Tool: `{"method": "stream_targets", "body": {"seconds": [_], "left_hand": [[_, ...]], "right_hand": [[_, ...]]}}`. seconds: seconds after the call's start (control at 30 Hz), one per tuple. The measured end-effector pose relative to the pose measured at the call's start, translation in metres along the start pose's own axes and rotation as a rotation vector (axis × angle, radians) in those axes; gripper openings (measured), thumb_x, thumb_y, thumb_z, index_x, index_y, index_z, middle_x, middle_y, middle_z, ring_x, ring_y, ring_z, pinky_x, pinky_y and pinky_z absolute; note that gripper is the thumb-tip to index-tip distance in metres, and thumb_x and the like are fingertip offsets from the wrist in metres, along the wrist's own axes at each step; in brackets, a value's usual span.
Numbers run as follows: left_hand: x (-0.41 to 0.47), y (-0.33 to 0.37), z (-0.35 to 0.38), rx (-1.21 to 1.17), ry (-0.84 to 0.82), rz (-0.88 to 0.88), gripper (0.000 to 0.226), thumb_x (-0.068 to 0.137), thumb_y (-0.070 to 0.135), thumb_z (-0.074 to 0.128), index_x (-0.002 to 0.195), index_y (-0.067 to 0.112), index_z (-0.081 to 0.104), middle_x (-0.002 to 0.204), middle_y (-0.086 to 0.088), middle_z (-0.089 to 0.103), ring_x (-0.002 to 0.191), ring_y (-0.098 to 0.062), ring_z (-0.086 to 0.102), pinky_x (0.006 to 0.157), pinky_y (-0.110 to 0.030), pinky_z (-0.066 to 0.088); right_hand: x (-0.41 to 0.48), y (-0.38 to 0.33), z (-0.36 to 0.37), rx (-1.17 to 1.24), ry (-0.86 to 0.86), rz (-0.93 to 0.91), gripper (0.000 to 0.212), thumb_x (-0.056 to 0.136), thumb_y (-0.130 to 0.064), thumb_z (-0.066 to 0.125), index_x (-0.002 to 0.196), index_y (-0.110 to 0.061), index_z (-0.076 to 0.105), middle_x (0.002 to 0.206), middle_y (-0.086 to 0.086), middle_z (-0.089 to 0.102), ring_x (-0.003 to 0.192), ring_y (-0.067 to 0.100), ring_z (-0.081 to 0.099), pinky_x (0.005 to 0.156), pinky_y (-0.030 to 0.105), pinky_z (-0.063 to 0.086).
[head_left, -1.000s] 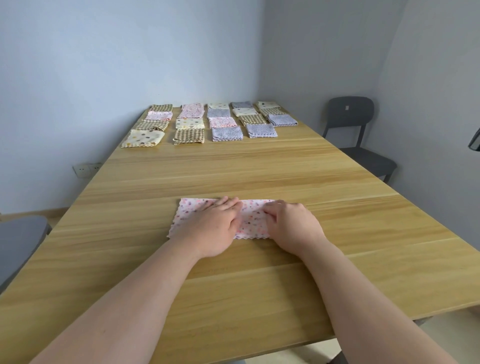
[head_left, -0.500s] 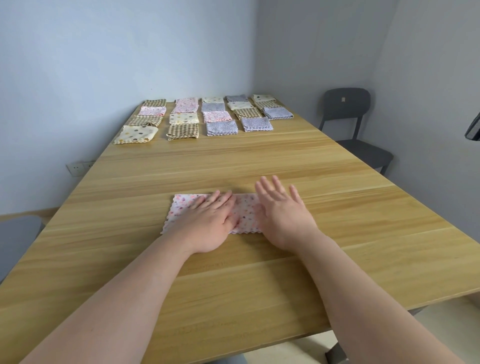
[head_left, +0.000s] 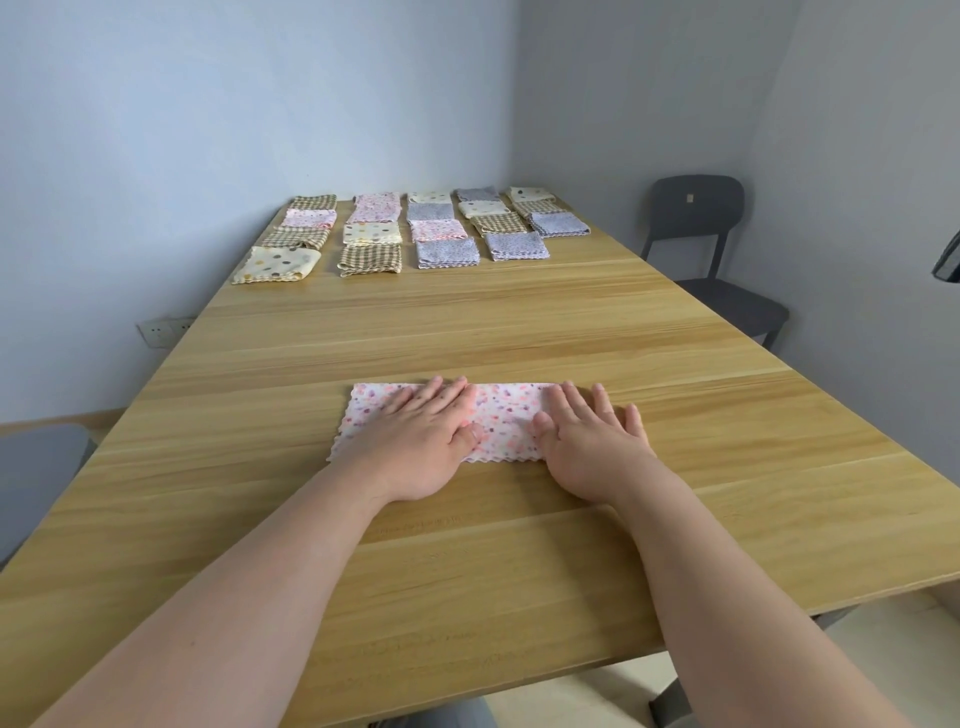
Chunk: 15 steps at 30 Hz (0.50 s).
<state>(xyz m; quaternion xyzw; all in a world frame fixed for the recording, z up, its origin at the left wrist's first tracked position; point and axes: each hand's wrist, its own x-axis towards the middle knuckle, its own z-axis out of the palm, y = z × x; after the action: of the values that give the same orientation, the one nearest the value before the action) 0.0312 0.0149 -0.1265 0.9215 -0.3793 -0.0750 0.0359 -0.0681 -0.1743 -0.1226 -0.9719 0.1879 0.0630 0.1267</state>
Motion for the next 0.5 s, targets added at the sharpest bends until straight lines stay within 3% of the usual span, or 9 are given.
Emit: {"method": "stream_targets", "body": {"seconds": [0.2, 0.37, 0.43, 0.5], "left_hand": [[0.000, 0.003, -0.007, -0.017, 0.103, 0.002, 0.063, 0.107, 0.049, 0.012, 0.162, 0.024, -0.006, 0.168, 0.010, -0.011, 0.153, -0.004, -0.013, 0.127, -0.037, -0.006], [0.002, 0.019, -0.008, 0.038, 0.095, -0.003, 0.088, 0.095, 0.072, 0.005, 0.161, 0.016, -0.008, 0.168, 0.002, -0.012, 0.155, -0.012, -0.012, 0.128, -0.040, -0.004], [0.004, 0.020, -0.006, 0.042, 0.083, -0.019, 0.097, 0.089, 0.079, 0.001, 0.161, 0.015, -0.009, 0.168, -0.001, -0.013, 0.155, -0.014, -0.012, 0.127, -0.040, -0.004], [0.006, 0.018, -0.005, 0.041, 0.084, -0.033, 0.102, 0.087, 0.082, 0.001, 0.161, 0.013, -0.009, 0.168, -0.002, -0.013, 0.155, -0.015, -0.011, 0.127, -0.040, -0.004]], "right_hand": [[0.015, 0.005, -0.007, 0.115, 0.236, 0.143, 0.064, 0.106, -0.049, 0.010, 0.158, -0.015, 0.025, 0.167, 0.005, 0.019, 0.156, 0.026, -0.001, 0.125, 0.052, 0.003], [0.030, -0.002, -0.008, 0.129, 0.191, 0.131, 0.050, 0.105, -0.039, 0.027, 0.149, -0.026, 0.045, 0.166, 0.008, 0.021, 0.156, 0.027, 0.007, 0.125, 0.053, 0.006], [0.035, -0.005, -0.012, 0.187, 0.195, 0.143, 0.046, 0.099, -0.032, 0.037, 0.142, -0.028, 0.054, 0.154, 0.006, 0.044, 0.149, 0.027, 0.027, 0.122, 0.055, 0.015], [0.038, -0.008, -0.024, 0.256, 0.170, 0.167, 0.042, 0.091, -0.024, 0.046, 0.129, -0.027, 0.062, 0.127, 0.004, 0.063, 0.130, 0.028, 0.047, 0.116, 0.053, 0.028]]}}
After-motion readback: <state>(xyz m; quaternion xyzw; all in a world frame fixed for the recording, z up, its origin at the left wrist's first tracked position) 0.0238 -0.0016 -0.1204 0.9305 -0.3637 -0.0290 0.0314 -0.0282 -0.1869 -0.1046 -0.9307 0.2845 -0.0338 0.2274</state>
